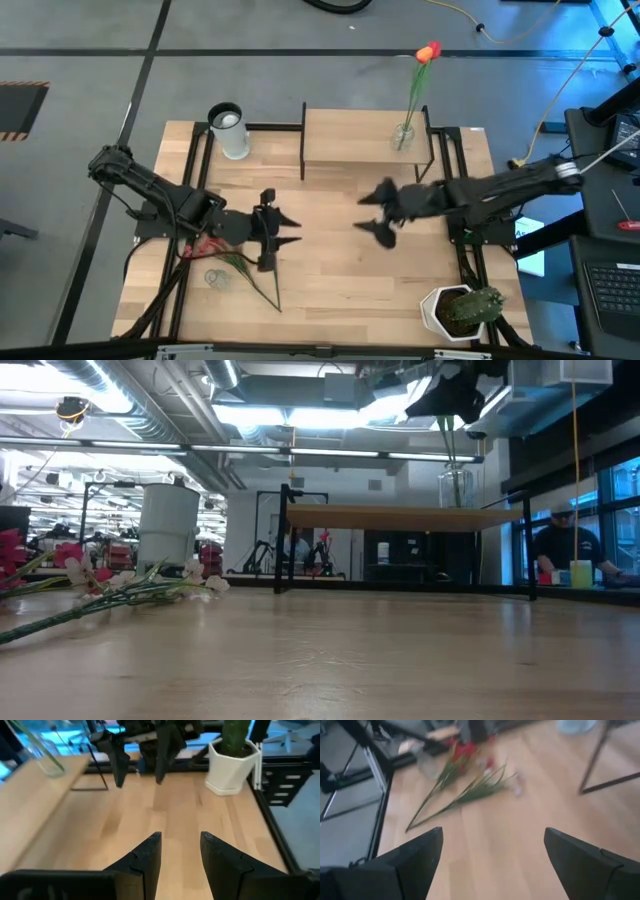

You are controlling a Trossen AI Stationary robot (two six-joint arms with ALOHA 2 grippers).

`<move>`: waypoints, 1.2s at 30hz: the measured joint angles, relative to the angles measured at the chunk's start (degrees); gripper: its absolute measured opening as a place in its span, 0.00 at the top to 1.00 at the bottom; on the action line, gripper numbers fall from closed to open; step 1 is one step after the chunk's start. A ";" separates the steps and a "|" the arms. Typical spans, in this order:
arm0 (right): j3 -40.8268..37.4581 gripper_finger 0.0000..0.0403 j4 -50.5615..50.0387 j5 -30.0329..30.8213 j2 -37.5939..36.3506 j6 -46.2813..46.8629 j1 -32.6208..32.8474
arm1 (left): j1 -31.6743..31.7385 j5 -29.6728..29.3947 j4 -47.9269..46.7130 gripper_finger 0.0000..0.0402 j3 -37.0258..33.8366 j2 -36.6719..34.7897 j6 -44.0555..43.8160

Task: Pick and place flowers into a vace then onto a shelf
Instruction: Put the white flowers into the transparent vase

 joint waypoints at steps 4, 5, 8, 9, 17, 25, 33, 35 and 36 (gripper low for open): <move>-0.03 0.13 2.04 0.11 5.96 0.68 2.58 | -1.67 -0.04 -0.62 0.68 0.00 1.91 -2.92; -0.05 0.13 2.14 0.06 6.86 0.17 2.68 | -2.04 -0.06 -0.66 0.68 0.00 2.71 -3.38; -1.49 0.13 4.44 0.14 7.66 -2.10 2.56 | -2.86 -0.07 -0.63 0.68 0.00 5.33 -6.14; -2.50 0.13 6.57 0.21 7.55 -3.42 2.30 | -3.08 -0.19 -0.66 0.68 0.00 6.34 -7.73; -14.58 0.13 16.01 -7.10 -0.08 -7.63 0.37 | -2.68 -0.46 -1.21 0.68 -0.04 12.58 -23.59; -22.47 0.13 17.06 -7.56 -10.71 -7.94 0.25 | 0.73 2.75 -10.95 0.74 -0.04 16.68 -48.42; -24.76 0.13 13.21 -7.56 -13.94 -10.96 0.18 | 6.03 13.15 -22.19 0.78 -0.04 19.81 -62.81; -24.80 0.13 11.21 -7.56 -13.94 -11.09 0.18 | 7.28 15.68 -21.79 0.77 -0.04 20.46 -63.71; -24.81 0.13 10.57 -7.56 -13.94 -11.24 0.18 | 7.79 16.97 -21.75 0.77 -0.04 20.71 -63.88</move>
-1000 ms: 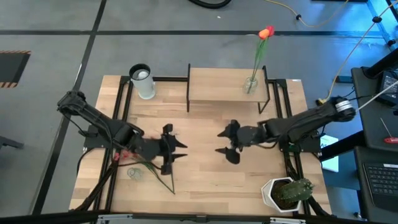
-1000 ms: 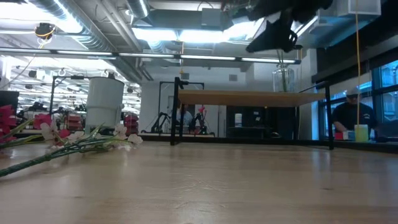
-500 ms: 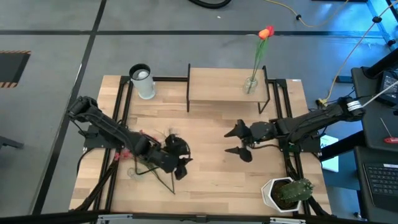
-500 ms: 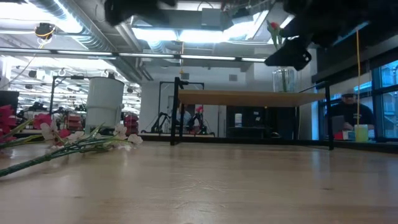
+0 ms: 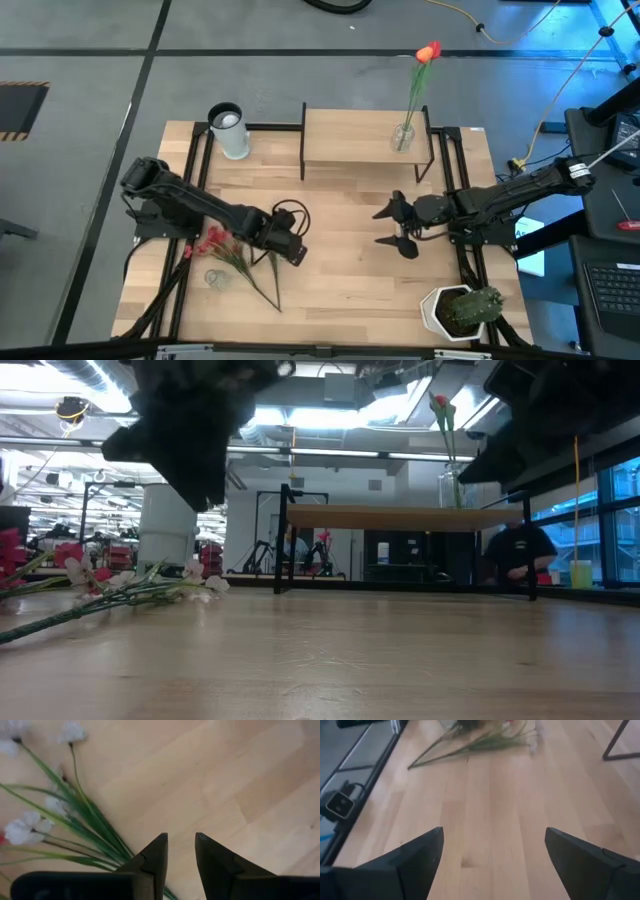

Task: Pick and place flowers into a vace then onto a shelf
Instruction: Put the white flowers into the transparent vase

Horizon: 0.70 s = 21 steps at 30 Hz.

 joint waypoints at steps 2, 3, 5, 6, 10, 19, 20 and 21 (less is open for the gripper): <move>0.00 0.13 -0.69 0.00 -0.03 -1.04 0.00 | 0.97 2.05 0.08 0.76 0.00 0.57 -0.73; 0.00 0.13 -1.05 -0.02 -0.13 -1.54 0.00 | 1.36 3.03 0.05 0.75 0.00 0.93 -1.32; 0.00 0.13 -0.94 0.00 -0.17 -2.77 0.00 | 1.90 4.86 -0.49 0.72 0.00 1.50 -1.74; 0.00 0.13 -1.06 -0.01 -0.17 -3.14 0.00 | 2.23 5.78 -0.23 0.71 0.03 1.83 -1.75; 0.00 0.13 -1.21 0.00 -0.15 -4.48 0.00 | 2.68 8.81 0.02 0.64 -0.32 3.37 -1.80; 0.00 0.13 -2.22 0.02 -0.15 -6.11 0.00 | 2.89 12.88 -4.98 0.49 -0.44 4.94 -5.16; 0.00 0.13 -2.33 0.02 -0.15 -6.43 -0.01 | 2.91 12.83 -6.93 0.48 -0.44 4.94 -6.96; 0.00 0.13 -2.39 0.03 -0.15 -7.23 0.00 | 2.91 13.08 -8.71 0.48 -0.44 4.94 -8.42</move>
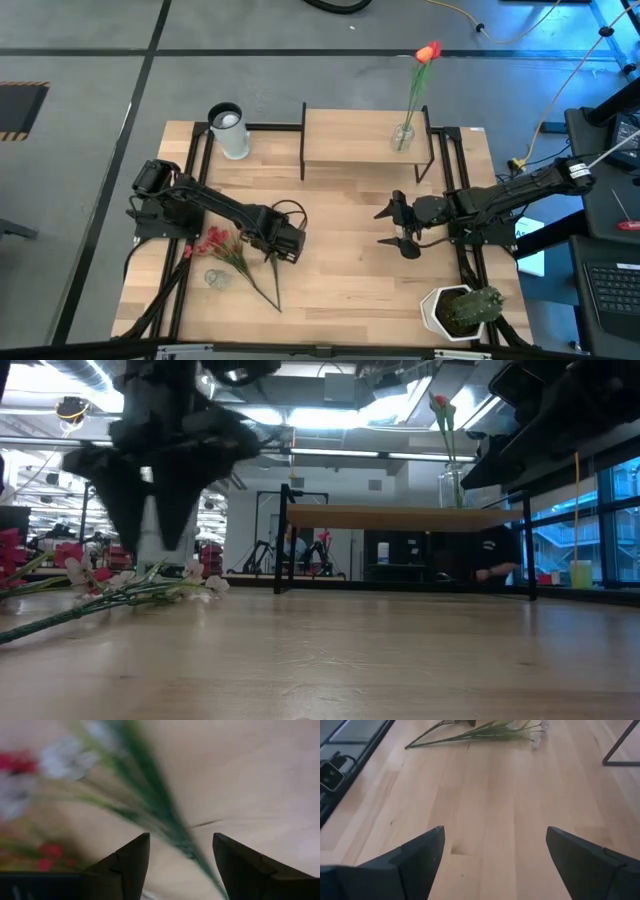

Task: Pick and place flowers into a vace then onto a shelf
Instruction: Put the white flowers into the transparent vase

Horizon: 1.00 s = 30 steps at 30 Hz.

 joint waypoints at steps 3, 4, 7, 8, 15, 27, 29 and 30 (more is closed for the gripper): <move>0.00 0.13 -0.05 0.01 0.00 -1.57 -0.19 | -0.32 0.53 -1.72 0.47 0.00 0.00 -4.49; 0.00 0.13 -0.10 -0.01 0.00 -1.68 -0.41 | -0.39 0.36 -1.18 0.47 0.00 0.00 -6.29; 0.00 0.13 -0.12 0.01 0.01 -1.67 -1.27 | -0.35 -0.13 0.14 0.47 0.00 0.00 -10.66; 0.00 0.13 -0.12 0.01 0.01 -1.68 -1.61 | -0.32 -0.16 -0.28 0.47 0.00 0.00 -11.80; 0.00 0.13 -0.12 0.01 0.02 -1.66 -3.35 | -0.35 0.90 -0.36 0.47 0.00 0.00 -20.19; 0.00 0.13 -0.09 0.01 0.04 -1.86 -3.76 | 0.72 4.77 0.03 0.47 0.00 6.73 -23.98; 0.00 0.13 -0.12 0.01 0.04 -1.86 -3.76 | 1.33 5.01 0.58 0.47 -0.01 7.81 -23.97; 0.00 0.13 -0.11 0.01 0.04 -1.86 -3.76 | 1.68 5.01 1.25 0.47 -0.01 8.29 -23.88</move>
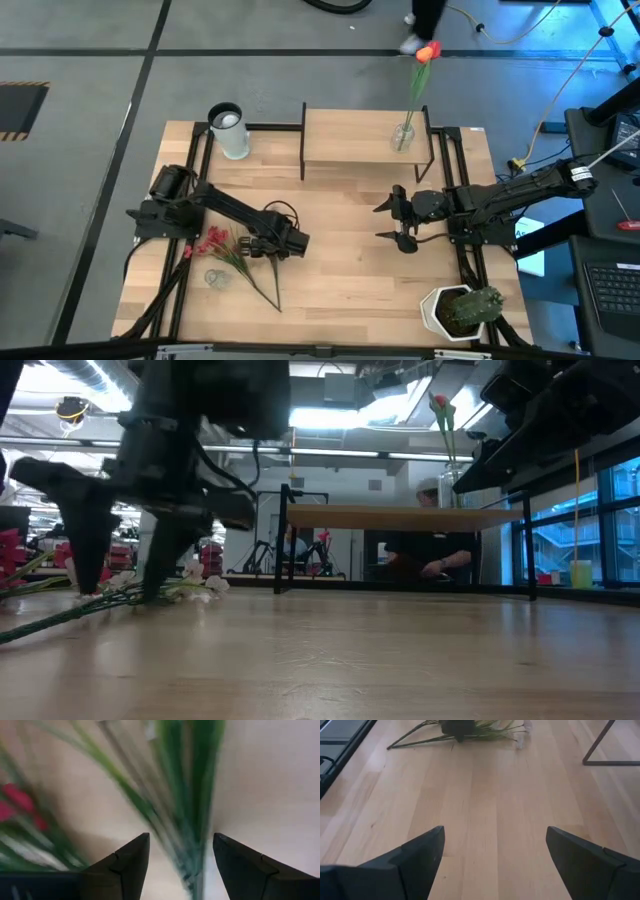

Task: Pick and place flowers into a vace then onto a shelf
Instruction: Put the white flowers into the transparent vase

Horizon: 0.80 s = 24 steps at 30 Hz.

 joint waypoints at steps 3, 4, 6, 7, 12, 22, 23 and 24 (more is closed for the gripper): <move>0.00 0.13 -0.03 -0.01 0.00 0.15 0.00 | 1.19 0.51 1.87 0.47 0.01 0.94 1.78; 0.02 0.13 0.01 -0.01 0.00 0.17 0.00 | 1.57 0.76 2.34 0.48 0.01 1.25 2.43; 0.02 0.13 0.00 -0.01 0.00 0.17 0.00 | 2.35 1.68 2.99 0.50 0.01 1.44 3.78; 0.01 0.13 0.00 0.00 0.00 0.15 0.00 | 2.65 1.94 3.40 0.51 0.01 1.46 4.33; 0.00 0.13 -0.01 -0.01 0.00 0.04 0.00 | 3.35 2.15 4.04 0.63 0.01 1.39 6.89; 0.02 0.13 -0.03 0.01 0.00 -1.29 0.00 | 3.37 1.70 4.79 0.90 0.08 1.43 11.87; 0.02 0.13 -0.02 0.01 0.00 -1.29 0.00 | 3.37 1.72 4.98 0.93 0.09 1.42 12.64; 0.02 0.13 -0.03 0.01 0.00 -1.29 0.00 | 3.37 1.70 5.06 0.96 0.13 1.29 13.42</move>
